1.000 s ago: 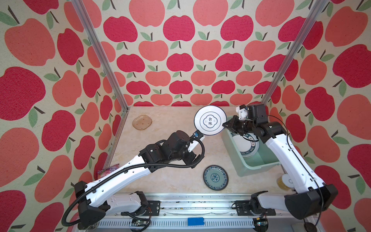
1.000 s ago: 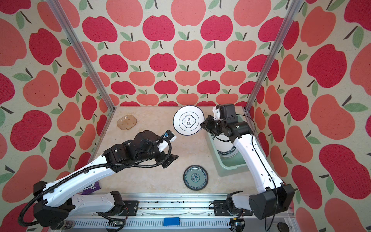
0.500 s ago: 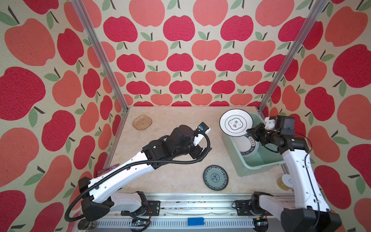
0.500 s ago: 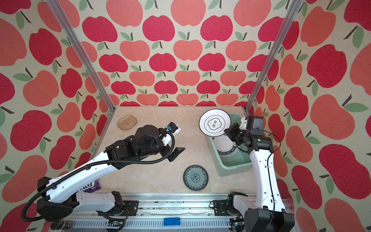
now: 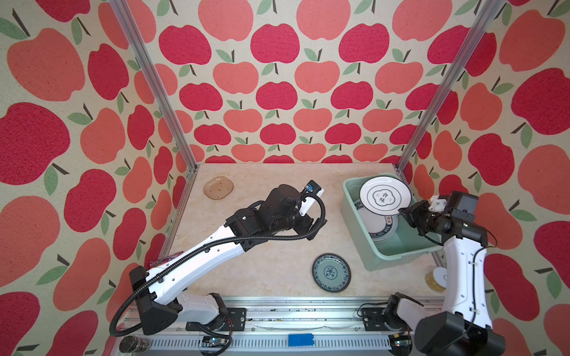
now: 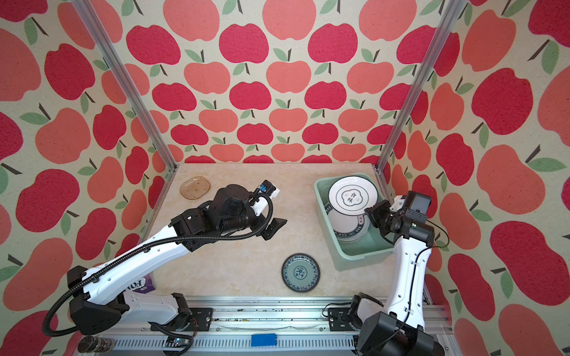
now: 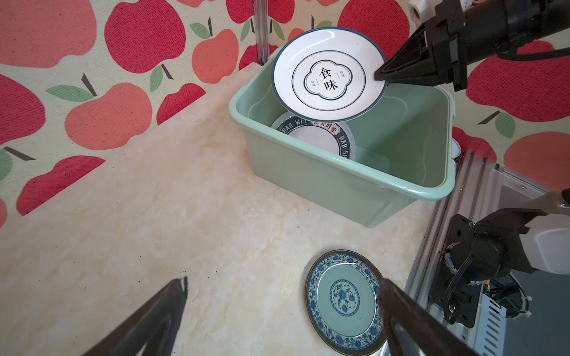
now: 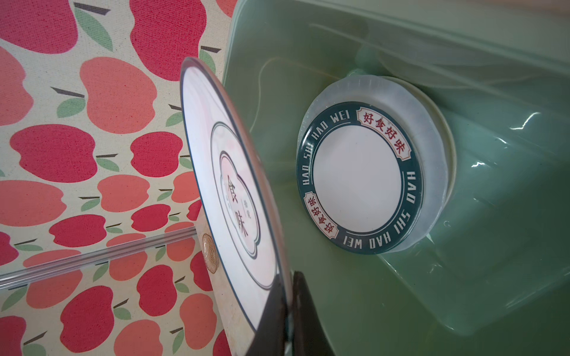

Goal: Place the plates into the plastic bin on the countertop
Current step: Place the plate in the plastic bin.

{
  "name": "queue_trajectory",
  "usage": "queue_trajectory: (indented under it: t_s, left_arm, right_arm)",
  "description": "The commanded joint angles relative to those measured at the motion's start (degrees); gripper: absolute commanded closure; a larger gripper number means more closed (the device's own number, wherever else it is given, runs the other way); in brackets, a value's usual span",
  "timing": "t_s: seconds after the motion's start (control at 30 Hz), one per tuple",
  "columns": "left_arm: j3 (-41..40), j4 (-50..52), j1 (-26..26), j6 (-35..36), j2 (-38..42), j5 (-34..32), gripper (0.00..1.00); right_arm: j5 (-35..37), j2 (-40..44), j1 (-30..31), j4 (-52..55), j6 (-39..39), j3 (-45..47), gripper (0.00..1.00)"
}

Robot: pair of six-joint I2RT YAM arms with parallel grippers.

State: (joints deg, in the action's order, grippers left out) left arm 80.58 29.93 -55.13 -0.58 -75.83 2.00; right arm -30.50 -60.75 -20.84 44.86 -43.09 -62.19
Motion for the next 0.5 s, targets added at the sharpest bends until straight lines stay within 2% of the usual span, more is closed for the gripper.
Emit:
queue_trajectory:
  t_s: [0.0, 0.47]
  left_arm:
    - [2.61, -2.01, 0.05, -1.16, -0.59, 2.12, 0.01]
    - [4.88, -1.64, 1.62, 0.05, -2.01, 0.88, 0.01]
  right_arm:
    - [-2.12, -1.12, -0.43, 0.00, 3.37, 0.47, 1.00]
    - [4.21, -6.55, -0.43, 2.29, 12.67, 2.94, 1.00]
